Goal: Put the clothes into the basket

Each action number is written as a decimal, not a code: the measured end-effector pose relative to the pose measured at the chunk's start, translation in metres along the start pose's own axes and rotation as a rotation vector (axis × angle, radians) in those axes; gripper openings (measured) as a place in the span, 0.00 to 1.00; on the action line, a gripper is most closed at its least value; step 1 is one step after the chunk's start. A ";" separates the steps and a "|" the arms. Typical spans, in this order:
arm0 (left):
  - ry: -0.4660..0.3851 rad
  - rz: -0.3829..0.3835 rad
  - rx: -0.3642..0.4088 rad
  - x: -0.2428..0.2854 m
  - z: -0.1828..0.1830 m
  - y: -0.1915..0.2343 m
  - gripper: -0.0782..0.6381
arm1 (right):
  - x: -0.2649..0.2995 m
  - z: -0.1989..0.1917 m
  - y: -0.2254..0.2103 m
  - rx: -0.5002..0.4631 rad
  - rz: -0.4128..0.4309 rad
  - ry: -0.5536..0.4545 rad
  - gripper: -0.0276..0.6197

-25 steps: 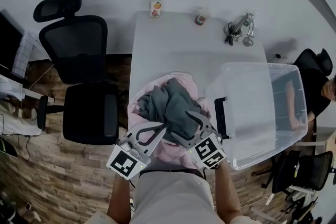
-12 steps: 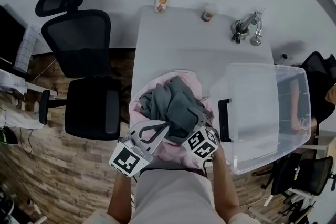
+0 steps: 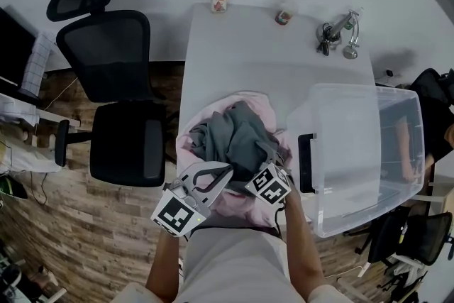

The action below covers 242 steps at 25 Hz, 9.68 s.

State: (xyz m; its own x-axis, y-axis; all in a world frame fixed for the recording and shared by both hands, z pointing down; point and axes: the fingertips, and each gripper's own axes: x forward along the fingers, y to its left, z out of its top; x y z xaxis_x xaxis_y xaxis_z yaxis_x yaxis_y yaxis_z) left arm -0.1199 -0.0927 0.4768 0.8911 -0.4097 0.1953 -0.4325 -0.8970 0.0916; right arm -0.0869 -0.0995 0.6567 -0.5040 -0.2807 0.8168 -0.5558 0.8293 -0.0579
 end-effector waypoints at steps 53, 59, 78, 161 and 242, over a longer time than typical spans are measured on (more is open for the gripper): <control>-0.016 -0.046 0.109 0.007 0.036 -0.014 0.12 | -0.102 0.083 -0.013 0.166 -0.130 -0.382 0.12; -0.043 -0.074 0.158 0.012 0.053 -0.017 0.12 | -0.132 0.099 -0.016 0.172 -0.183 -0.453 0.12; -0.114 -0.081 0.304 0.024 0.119 -0.049 0.12 | -0.246 0.131 -0.022 0.096 -0.308 -0.662 0.12; -0.452 -0.474 0.706 0.345 0.380 -0.302 0.12 | -0.747 -0.046 -0.195 0.017 -1.060 -0.990 0.12; -0.177 -0.591 0.235 0.322 0.183 -0.277 0.12 | -0.480 -0.174 -0.140 0.307 -0.719 -0.540 0.19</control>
State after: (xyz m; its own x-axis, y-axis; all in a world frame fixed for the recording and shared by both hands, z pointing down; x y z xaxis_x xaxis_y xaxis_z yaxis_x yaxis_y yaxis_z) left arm 0.3122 -0.0071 0.3359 0.9871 0.1599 0.0123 0.1603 -0.9834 -0.0851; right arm 0.3478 0.0030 0.3723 -0.1683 -0.9236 0.3443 -0.9625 0.2294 0.1447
